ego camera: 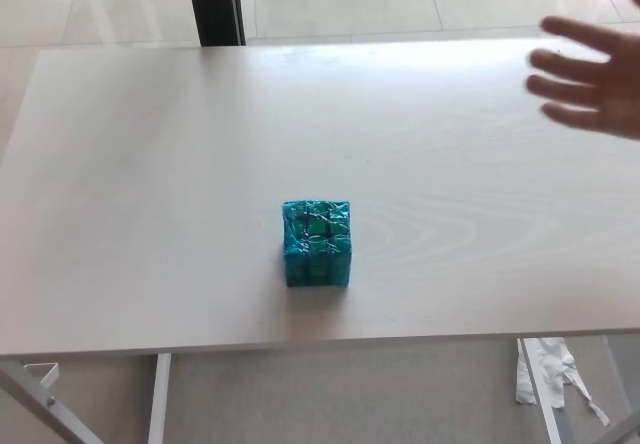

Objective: The robot uses its right hand to pick up a cube kept in the middle of the desk infront of it and hands it to a person

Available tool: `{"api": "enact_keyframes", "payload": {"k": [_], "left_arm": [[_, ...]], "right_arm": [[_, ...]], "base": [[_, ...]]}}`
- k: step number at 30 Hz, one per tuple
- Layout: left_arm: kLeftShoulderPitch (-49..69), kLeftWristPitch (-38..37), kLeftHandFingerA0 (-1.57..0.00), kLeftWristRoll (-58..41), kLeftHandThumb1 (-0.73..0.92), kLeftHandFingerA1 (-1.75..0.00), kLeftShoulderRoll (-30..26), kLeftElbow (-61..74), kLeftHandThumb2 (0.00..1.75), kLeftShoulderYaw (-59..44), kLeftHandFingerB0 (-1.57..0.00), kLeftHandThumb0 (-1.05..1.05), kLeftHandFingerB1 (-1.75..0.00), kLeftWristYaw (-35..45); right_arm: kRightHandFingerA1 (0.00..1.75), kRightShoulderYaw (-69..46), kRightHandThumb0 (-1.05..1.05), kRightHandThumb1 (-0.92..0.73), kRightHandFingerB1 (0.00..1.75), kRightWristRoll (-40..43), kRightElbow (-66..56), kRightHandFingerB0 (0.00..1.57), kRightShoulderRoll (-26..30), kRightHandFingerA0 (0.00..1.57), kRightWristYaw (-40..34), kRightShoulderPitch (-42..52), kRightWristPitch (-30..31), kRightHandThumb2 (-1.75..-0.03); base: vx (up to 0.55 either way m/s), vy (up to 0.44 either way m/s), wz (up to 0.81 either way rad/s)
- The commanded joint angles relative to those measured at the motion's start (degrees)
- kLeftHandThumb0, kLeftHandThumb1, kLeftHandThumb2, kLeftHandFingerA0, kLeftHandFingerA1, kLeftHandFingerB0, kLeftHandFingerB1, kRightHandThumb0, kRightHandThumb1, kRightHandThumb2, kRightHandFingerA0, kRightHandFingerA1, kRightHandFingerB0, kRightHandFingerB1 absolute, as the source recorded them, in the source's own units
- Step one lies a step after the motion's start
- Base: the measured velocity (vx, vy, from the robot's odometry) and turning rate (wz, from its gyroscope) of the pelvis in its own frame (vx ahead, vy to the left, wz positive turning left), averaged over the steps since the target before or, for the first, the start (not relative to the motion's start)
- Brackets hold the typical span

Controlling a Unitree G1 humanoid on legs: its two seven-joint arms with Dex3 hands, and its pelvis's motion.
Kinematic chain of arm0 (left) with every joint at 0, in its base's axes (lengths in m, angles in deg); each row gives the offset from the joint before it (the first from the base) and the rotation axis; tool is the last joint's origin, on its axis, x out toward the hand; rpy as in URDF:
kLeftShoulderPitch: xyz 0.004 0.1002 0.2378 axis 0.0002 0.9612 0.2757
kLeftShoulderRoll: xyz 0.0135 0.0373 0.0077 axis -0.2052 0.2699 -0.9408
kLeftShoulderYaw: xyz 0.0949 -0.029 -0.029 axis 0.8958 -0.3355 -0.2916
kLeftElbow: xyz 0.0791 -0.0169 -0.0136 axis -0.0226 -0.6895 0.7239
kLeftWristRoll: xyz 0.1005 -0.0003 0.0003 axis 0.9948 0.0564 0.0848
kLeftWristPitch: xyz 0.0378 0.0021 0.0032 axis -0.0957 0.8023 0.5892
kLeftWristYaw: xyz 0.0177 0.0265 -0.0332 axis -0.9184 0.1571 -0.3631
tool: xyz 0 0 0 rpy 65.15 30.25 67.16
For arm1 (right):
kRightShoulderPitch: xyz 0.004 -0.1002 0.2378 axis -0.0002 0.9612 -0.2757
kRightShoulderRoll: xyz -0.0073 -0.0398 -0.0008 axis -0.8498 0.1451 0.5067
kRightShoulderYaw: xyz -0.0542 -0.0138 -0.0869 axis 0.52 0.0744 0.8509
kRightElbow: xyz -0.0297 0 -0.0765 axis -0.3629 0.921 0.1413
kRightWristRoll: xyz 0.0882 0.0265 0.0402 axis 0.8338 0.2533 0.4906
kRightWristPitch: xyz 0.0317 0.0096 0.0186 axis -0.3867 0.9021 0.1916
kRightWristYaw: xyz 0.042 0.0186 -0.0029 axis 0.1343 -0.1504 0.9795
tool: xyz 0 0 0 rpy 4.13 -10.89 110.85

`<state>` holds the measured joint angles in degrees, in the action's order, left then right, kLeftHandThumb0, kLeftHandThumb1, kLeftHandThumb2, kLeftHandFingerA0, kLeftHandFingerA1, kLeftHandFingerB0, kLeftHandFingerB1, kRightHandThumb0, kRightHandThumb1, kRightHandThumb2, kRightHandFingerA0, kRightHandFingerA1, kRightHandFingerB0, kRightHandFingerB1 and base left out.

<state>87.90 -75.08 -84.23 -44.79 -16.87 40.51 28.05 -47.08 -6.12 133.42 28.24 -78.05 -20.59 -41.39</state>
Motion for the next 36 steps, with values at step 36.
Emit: {"api": "enact_keyframes", "payload": {"k": [36], "left_arm": [[-1.4, -1.9, -0.61, 0.1, 0.64, -0.54, 0.4, -0.7, 0.60, 0.0, -0.56, -0.48, -0.42, -1.1]], "right_arm": [[0.58, 31.4, -0.79, -0.59, 0.38, -17.7, -82.6, 0.32, -20.8, 0.27, 5.8, -39.0, 15.8, -0.59]], "base": [[0.00, 0.000, 0.00]]}}
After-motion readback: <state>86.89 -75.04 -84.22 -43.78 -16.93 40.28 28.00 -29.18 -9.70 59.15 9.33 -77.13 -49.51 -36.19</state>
